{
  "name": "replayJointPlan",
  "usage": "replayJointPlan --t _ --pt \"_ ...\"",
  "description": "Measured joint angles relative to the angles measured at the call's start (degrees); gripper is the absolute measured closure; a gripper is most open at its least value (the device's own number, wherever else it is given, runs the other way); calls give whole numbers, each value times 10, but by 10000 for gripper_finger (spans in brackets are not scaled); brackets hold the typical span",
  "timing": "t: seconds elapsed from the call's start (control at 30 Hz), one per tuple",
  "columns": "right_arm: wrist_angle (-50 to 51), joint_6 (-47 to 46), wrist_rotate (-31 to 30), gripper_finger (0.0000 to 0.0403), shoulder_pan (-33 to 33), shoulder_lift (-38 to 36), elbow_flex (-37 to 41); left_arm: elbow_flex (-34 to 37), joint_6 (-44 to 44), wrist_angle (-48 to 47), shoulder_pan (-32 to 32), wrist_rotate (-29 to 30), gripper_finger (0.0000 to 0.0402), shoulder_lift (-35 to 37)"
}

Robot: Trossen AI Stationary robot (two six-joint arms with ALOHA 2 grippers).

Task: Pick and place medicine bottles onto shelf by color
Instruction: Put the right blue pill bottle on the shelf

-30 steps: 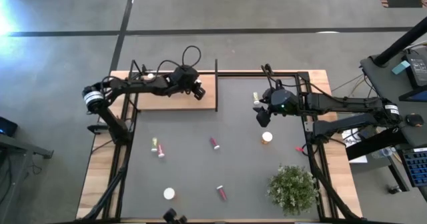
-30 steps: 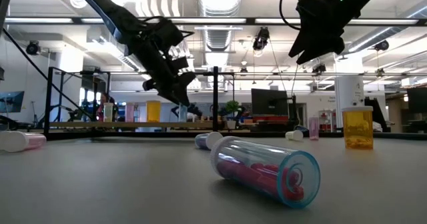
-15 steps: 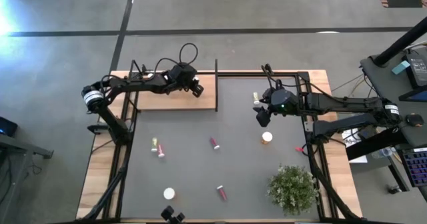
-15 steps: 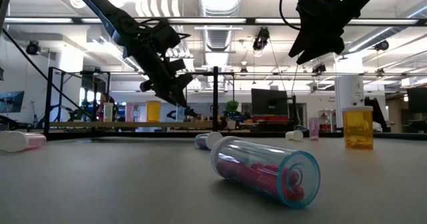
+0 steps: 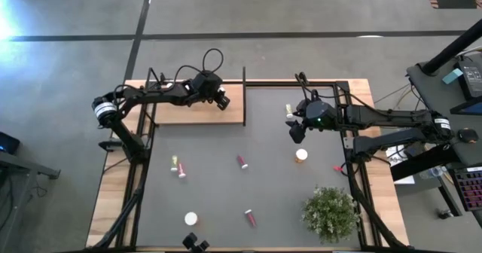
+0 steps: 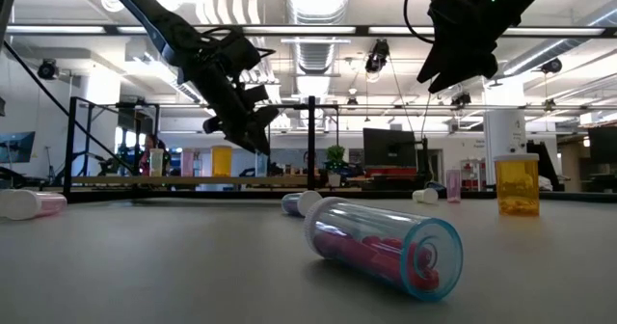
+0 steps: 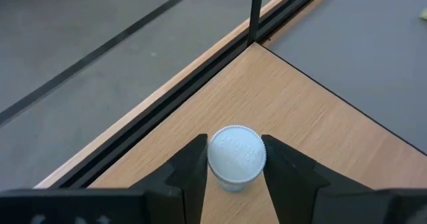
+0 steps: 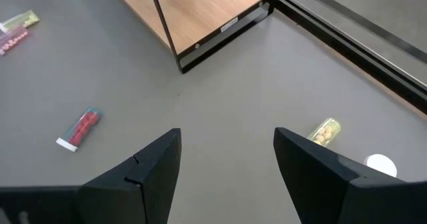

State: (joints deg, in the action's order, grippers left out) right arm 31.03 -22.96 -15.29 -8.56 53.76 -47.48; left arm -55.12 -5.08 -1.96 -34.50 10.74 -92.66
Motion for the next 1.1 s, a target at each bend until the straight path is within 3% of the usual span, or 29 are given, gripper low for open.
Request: replayJointPlan --t 0.9,1.1 --pt "1 2 1 174 0 0 0 2 0 -3 0 2 281 0" --pt "1 2 2 174 0 0 0 2 0 -3 0 2 300 0"
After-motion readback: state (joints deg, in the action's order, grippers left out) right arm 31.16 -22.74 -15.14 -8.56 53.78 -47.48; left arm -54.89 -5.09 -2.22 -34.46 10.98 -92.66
